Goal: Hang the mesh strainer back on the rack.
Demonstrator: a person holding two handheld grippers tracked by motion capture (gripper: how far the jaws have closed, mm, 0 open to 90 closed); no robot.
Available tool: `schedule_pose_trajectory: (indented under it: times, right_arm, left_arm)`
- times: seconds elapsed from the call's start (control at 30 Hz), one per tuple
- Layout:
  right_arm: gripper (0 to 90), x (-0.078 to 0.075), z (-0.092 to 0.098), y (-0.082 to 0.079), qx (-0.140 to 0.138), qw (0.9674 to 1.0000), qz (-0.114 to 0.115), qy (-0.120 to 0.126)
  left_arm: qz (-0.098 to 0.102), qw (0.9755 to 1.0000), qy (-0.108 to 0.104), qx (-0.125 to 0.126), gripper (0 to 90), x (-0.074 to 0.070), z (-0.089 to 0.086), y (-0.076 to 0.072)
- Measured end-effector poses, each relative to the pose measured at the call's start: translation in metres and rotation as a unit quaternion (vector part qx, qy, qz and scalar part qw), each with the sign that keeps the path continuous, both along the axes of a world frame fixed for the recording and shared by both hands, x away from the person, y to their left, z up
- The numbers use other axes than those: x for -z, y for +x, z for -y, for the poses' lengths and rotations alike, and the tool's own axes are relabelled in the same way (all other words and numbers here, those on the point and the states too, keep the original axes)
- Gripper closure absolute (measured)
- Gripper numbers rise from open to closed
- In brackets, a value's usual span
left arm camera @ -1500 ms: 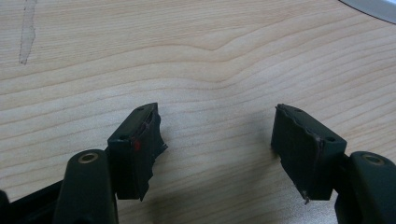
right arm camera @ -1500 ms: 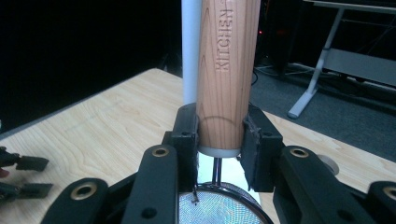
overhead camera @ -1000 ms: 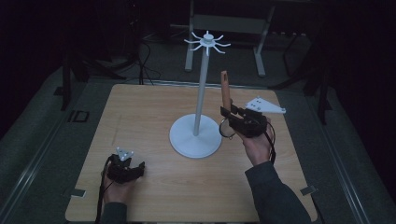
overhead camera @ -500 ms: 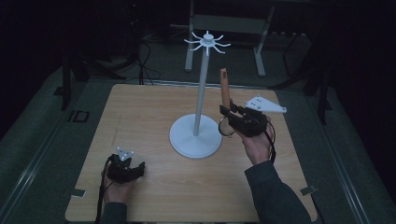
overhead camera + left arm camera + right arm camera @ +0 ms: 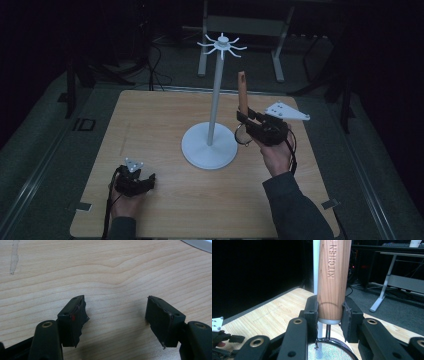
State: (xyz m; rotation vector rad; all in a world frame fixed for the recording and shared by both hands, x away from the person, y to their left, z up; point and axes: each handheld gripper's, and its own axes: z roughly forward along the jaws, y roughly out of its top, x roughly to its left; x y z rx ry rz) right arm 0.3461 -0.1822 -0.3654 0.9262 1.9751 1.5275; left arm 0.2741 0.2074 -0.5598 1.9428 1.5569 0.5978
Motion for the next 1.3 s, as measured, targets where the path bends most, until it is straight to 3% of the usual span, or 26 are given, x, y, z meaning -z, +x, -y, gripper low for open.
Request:
schedule_pose_trajectory:
  times: [1.3]
  right_arm:
    - [69.5,-0.0105,0.0068,-0.0024,-0.001,0.9994,0.011,0.034]
  left_arm:
    - [0.002,1.0,0.0,-0.001,33.0,-0.0004,0.0,-0.0003]
